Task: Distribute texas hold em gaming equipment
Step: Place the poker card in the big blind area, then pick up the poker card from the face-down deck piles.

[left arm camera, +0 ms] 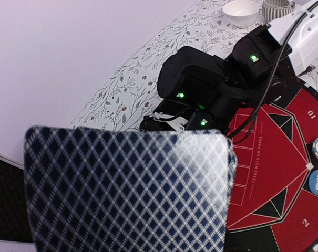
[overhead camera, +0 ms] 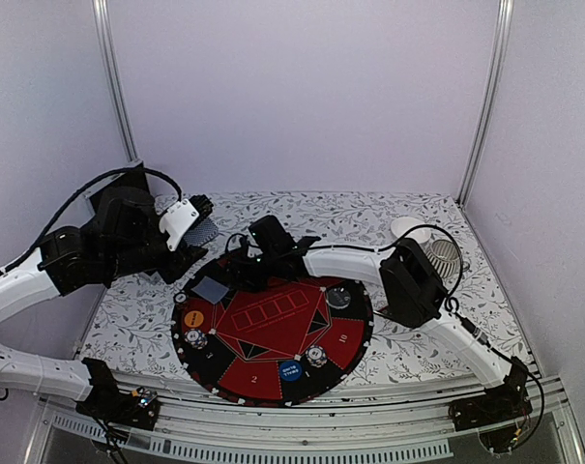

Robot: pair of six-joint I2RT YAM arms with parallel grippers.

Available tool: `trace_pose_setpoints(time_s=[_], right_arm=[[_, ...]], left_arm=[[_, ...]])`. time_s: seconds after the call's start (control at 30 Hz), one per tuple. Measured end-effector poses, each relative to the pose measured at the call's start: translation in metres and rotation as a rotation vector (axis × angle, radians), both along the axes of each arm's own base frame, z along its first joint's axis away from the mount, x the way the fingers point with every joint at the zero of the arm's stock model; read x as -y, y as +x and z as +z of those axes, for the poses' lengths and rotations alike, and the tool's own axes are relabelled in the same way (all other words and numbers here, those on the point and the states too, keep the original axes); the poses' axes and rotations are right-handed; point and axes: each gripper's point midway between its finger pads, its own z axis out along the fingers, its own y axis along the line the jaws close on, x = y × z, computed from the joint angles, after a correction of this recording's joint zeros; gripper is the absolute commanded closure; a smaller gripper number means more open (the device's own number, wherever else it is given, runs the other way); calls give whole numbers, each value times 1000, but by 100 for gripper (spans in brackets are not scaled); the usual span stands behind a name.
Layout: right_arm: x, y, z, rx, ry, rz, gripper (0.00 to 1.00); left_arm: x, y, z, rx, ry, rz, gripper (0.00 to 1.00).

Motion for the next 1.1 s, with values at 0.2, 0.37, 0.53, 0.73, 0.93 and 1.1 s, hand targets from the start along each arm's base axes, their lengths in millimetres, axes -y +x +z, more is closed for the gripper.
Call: trace_pose_setpoints(time_s=[0.2, 0.37, 0.53, 0.73, 0.93, 1.1], right_arm=[[4, 4, 21, 87, 5, 39, 1], [28, 2, 90, 280, -14, 99, 1], [74, -22, 218, 572, 53, 171, 1], [116, -82, 335, 824, 258, 318, 1], [112, -105, 315, 775, 322, 418, 1], [94, -107, 279, 703, 302, 459, 1]], left_arm=[[2, -2, 1, -3, -8, -18, 52], [4, -9, 9, 9, -28, -56, 53], [5, -14, 13, 23, -31, -93, 53], [12, -21, 8, 8, -9, -166, 54], [21, -27, 6, -5, -11, -230, 54], [28, -30, 2, -20, -7, -260, 54]])
